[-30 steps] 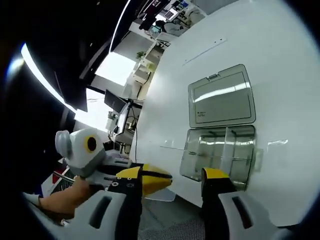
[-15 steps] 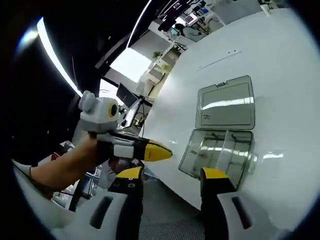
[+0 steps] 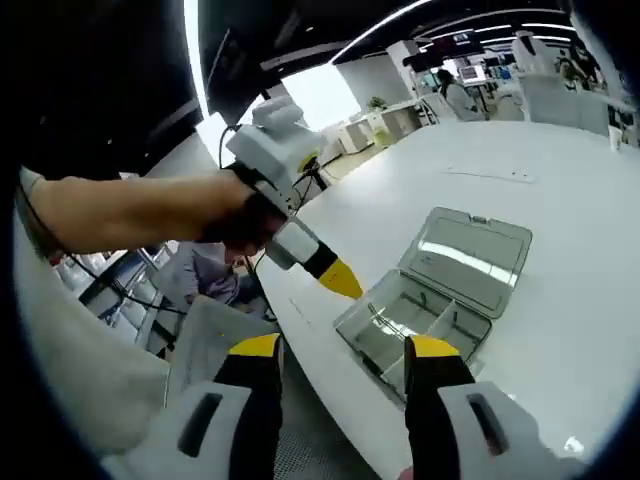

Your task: Insert the divider into the dual guide fixture by aligning both edges with the guide slots and pushing it downward to the bottom, including one-sided entry, uneven engagement, binding, and posture correction.

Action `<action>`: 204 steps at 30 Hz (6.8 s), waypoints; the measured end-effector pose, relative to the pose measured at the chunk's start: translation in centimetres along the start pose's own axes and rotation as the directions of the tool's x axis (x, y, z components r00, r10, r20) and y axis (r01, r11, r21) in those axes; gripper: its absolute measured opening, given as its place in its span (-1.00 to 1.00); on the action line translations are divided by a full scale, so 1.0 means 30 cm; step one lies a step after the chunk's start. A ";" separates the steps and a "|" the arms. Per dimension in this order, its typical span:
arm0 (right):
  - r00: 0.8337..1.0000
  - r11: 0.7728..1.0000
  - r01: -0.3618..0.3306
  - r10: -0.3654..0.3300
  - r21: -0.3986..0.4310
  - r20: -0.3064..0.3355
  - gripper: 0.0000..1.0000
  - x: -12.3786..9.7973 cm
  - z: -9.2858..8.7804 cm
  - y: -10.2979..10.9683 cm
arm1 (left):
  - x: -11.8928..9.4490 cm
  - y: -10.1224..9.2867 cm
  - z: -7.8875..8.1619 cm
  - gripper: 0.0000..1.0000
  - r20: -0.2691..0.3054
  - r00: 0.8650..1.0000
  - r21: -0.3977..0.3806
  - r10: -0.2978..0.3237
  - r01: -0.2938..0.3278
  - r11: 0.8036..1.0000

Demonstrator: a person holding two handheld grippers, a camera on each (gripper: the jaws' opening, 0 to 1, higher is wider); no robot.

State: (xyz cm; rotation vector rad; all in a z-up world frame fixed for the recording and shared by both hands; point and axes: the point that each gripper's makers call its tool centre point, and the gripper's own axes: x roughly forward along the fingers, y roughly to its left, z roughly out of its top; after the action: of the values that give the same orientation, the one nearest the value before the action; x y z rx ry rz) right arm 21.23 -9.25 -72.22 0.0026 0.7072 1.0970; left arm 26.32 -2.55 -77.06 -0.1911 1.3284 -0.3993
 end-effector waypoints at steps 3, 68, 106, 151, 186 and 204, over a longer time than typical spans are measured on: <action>1.000 0.999 -0.002 0.002 -0.049 -0.008 -0.07 -0.002 -0.006 0.008 | 0.005 0.005 -0.001 -0.97 -0.004 1.000 -0.010 0.006 -0.006 1.000; 1.000 0.945 0.010 -0.012 -0.326 -0.006 0.09 -0.071 -0.107 0.018 | 0.118 0.037 0.013 -0.97 -0.018 0.997 -0.082 0.079 -0.080 0.993; 1.000 0.954 -0.001 -0.006 -0.300 -0.023 0.11 -0.071 -0.134 0.008 | 0.167 0.062 0.019 -0.96 -0.031 0.995 -0.074 0.097 -0.099 0.992; 1.000 0.957 -0.003 -0.006 -0.290 -0.028 0.10 -0.079 -0.151 -0.003 | 0.191 0.066 0.013 -0.96 -0.041 0.991 -0.062 0.131 -0.133 0.989; 0.999 0.958 -0.006 -0.004 -0.288 -0.033 0.12 -0.082 -0.157 -0.009 | 0.233 0.074 0.004 -0.96 -0.058 0.976 0.042 0.211 -0.209 0.977; 0.999 0.960 -0.005 -0.006 -0.280 -0.037 0.12 -0.088 -0.166 -0.014 | 0.247 0.072 0.002 -0.95 -0.068 0.965 0.089 0.253 -0.247 0.965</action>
State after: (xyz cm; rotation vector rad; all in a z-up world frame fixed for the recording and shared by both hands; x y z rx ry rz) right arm 18.29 -13.26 -74.88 -0.2614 0.5793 1.1915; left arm 28.14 -3.45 -84.51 0.0601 1.3917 -0.2464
